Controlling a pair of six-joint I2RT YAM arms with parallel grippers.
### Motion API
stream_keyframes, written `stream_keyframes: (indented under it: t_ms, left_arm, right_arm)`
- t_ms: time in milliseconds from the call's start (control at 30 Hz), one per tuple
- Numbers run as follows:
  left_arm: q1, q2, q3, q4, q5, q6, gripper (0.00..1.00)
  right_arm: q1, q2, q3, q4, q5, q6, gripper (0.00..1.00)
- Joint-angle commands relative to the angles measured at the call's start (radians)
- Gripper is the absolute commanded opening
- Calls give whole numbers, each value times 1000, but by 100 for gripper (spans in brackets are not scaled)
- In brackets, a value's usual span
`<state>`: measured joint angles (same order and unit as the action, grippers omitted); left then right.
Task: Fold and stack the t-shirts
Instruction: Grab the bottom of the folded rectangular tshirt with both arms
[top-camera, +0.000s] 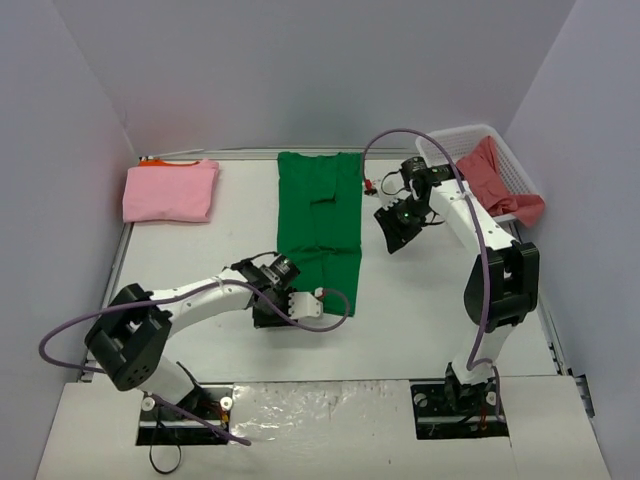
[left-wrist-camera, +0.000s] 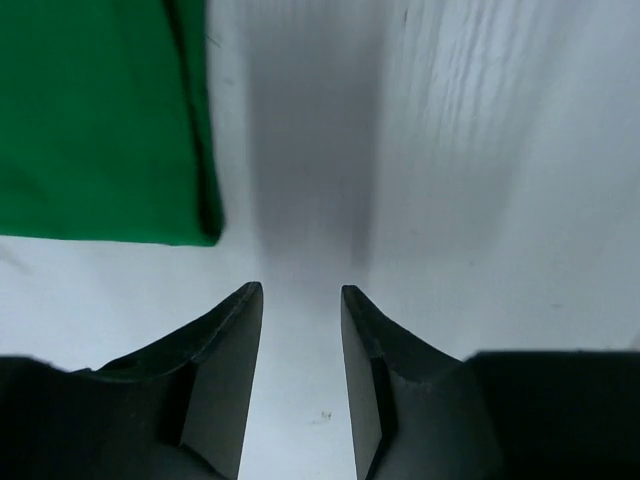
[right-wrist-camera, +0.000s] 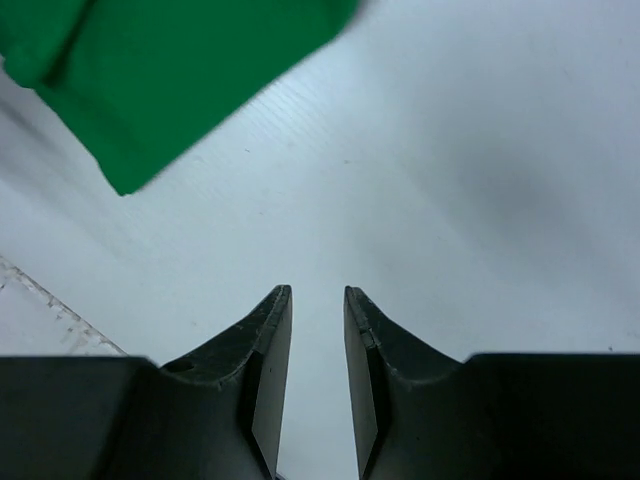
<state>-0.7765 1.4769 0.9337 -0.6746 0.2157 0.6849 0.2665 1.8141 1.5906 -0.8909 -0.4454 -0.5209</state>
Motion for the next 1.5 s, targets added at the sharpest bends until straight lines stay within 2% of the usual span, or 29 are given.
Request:
stream_keyframes:
  t_ms: [0, 133, 300, 733, 833, 867, 900, 1000, 1167, 1233, 1300, 1333, 1367, 1467]
  left_arm:
    - [-3, 3, -91, 215, -171, 24, 37]
    - [-7, 42, -142, 337, -246, 18, 37]
    - [-9, 56, -145, 383, -224, 2, 38]
    - [-44, 69, -110, 230, -44, -4, 37]
    - [-46, 117, -111, 230, -35, -7, 25]
    - [-47, 147, -104, 230, -35, -13, 16]
    - [-47, 160, -99, 230, -33, -19, 3]
    - [-47, 174, -73, 215, 5, -45, 2]
    - [19, 57, 13, 89, 224, -50, 2]
    - [58, 37, 83, -10, 373, -25, 2]
    - [123, 43, 161, -84, 521, 19, 2]
    - [144, 65, 186, -158, 563, 39, 2]
    - [182, 78, 207, -189, 623, 77, 2]
    - [244, 140, 261, -270, 674, 125, 2]
  right_arm:
    - [-67, -24, -55, 30, 40, 19, 24]
    - [-96, -33, -67, 32, 46, 25, 25]
    - [-105, -27, -64, 32, 63, 38, 27]
    - [-125, 5, -72, 44, 99, 38, 27]
    - [-125, 4, -78, 49, 99, 38, 27]
    - [-125, 1, -80, 49, 97, 38, 27]
    - [-125, -2, -83, 50, 99, 36, 27]
    - [-125, -13, -92, 55, 97, 35, 27]
    - [-125, -67, -98, 60, -4, 16, 26]
    - [-124, -103, -109, 67, -65, 12, 20]
    - [-99, -137, -145, 87, -116, 9, 18]
    - [-90, -180, -167, 99, -128, 10, 19]
    - [-79, -208, -229, 131, -181, -5, 23]
    - [-61, -347, -349, 231, -213, -57, 30]
